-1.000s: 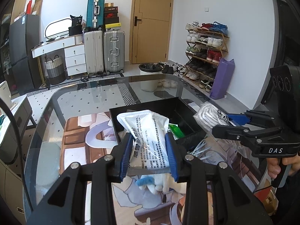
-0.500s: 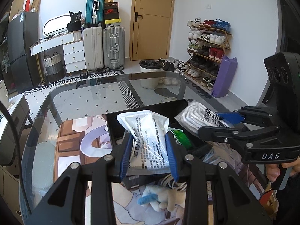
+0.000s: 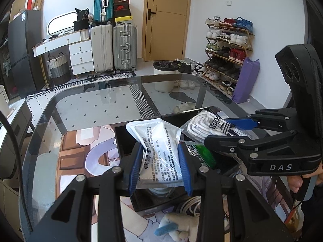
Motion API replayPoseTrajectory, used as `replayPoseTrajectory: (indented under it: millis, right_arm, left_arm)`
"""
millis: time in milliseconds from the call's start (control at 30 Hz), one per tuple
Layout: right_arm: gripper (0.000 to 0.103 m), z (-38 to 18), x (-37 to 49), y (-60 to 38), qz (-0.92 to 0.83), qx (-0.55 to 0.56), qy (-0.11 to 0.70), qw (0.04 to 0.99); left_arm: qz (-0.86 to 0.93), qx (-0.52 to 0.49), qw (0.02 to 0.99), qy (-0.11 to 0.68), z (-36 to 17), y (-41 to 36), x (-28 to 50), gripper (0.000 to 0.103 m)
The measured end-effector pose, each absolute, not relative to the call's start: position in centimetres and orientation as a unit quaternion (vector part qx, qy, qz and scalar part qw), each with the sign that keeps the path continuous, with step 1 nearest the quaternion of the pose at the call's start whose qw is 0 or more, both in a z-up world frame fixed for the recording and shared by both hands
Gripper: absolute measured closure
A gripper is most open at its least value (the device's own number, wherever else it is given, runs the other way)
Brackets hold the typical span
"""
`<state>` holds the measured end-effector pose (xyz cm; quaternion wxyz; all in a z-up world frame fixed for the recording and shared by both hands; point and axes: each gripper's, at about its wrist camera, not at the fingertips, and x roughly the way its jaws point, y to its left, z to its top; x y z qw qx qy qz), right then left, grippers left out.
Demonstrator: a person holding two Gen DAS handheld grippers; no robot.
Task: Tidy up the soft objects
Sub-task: 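Lower the white packet and adidas bag into the black box and open both tools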
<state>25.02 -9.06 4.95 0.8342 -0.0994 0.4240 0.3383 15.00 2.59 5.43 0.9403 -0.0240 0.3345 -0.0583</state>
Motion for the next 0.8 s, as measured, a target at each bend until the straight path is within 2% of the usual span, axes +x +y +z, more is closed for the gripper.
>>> replayPoseTrajectory:
  millis: [700,800]
  right_arm:
    - [0.053,2.7,27.1,-6.3,0.340,-0.165,0.426,0.822]
    - [0.046,3.0,26.4,-6.7,0.352,-0.170,0.406,0.826]
  left_arm:
    - [-0.071,-0.031,0.937,0.341,5.0,3.2,16.2,0.069]
    - [-0.074,-0.031,0.935,0.345,4.8,3.0,16.3,0.069]
